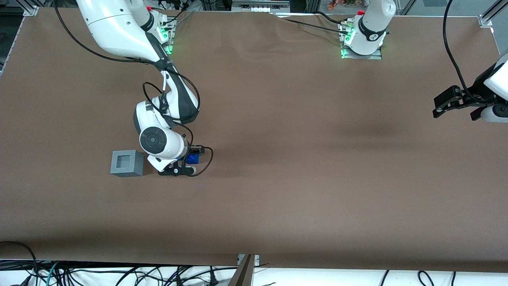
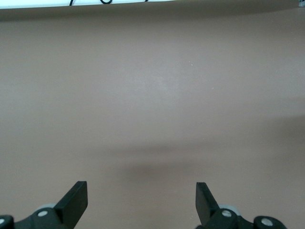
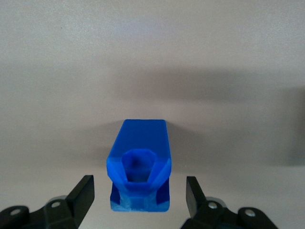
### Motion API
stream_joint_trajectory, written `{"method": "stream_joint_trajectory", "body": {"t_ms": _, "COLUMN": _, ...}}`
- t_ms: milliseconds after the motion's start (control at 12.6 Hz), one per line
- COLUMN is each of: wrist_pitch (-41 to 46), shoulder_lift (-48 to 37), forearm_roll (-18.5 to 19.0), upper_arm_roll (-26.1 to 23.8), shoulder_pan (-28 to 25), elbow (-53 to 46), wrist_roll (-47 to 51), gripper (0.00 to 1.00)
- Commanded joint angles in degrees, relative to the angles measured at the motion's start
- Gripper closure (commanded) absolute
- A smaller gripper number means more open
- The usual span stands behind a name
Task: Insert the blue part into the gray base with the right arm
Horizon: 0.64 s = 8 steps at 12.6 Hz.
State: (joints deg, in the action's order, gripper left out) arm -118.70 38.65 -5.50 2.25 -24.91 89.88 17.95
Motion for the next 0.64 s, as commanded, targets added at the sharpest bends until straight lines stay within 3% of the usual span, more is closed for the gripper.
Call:
{"method": "stream_joint_trajectory", "body": {"t_ms": 0, "wrist_pitch": -0.83, "shoulder_lift": -0.33, "forearm_roll": -0.03, "upper_arm_roll": 0.12, "shoulder_pan": -0.05, "elbow": 0.65, "wrist_roll": -0.55, "gripper": 0.40}}
{"method": "stream_joint_trajectory", "body": {"t_ms": 159, "wrist_pitch": -0.66, "shoulder_lift": -0.33, "forearm_roll": -0.03, "upper_arm_roll": 0.12, "shoulder_pan": -0.05, "elbow": 0.65, "wrist_roll": -1.69, "gripper": 0.79}}
{"method": "stream_joint_trajectory", "body": {"t_ms": 239, "wrist_pitch": -0.65, "shoulder_lift": -0.33, "forearm_roll": -0.03, "upper_arm_roll": 0.12, "shoulder_pan": -0.05, "elbow": 0.65, "wrist_roll": -1.78, "gripper": 0.90}}
{"method": "stream_joint_trajectory", "body": {"t_ms": 557, "wrist_pitch": 0.40, "shoulder_lift": -2.95, "forearm_roll": 0.05, "upper_arm_roll": 0.82, "shoulder_pan": 0.13, "elbow": 0.29, "wrist_roll": -2.92, "gripper": 0.95}}
